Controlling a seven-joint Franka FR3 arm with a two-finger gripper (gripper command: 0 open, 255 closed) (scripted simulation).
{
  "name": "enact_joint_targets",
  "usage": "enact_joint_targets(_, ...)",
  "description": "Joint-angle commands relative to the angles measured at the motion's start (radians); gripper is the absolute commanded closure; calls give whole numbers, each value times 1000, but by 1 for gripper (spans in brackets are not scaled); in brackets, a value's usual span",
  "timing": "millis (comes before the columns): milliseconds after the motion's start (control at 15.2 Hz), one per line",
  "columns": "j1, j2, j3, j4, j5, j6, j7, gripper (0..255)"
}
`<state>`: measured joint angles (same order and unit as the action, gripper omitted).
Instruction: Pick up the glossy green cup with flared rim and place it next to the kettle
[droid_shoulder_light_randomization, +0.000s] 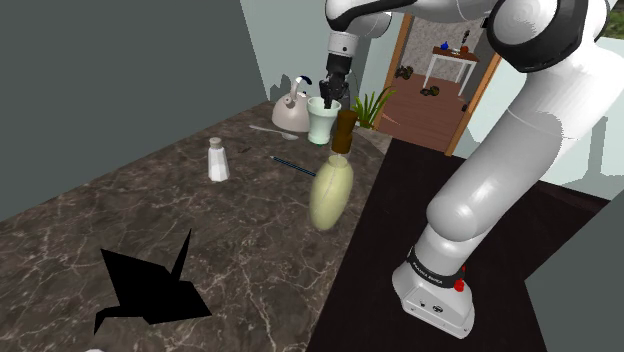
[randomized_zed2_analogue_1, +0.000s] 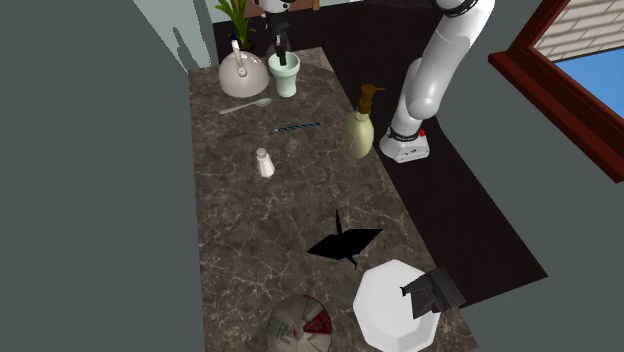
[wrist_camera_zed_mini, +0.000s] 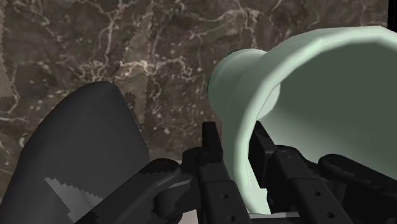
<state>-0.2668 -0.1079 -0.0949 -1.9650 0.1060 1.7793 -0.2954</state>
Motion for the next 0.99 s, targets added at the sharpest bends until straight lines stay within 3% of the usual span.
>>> enact_joint_targets(0,0,0,0,0,0,0,0,255)
enact_joint_targets(66,0,0,0,0,0,0,0,255)
enact_joint_targets(132,0,0,0,0,0,0,0,0)
enact_joint_targets(462,0,0,0,0,0,0,0,0)
enact_joint_targets(726,-5,10,-7,138,-3,-128,2,0)
enact_joint_targets(924,-5,10,-7,138,-3,-128,2,0)
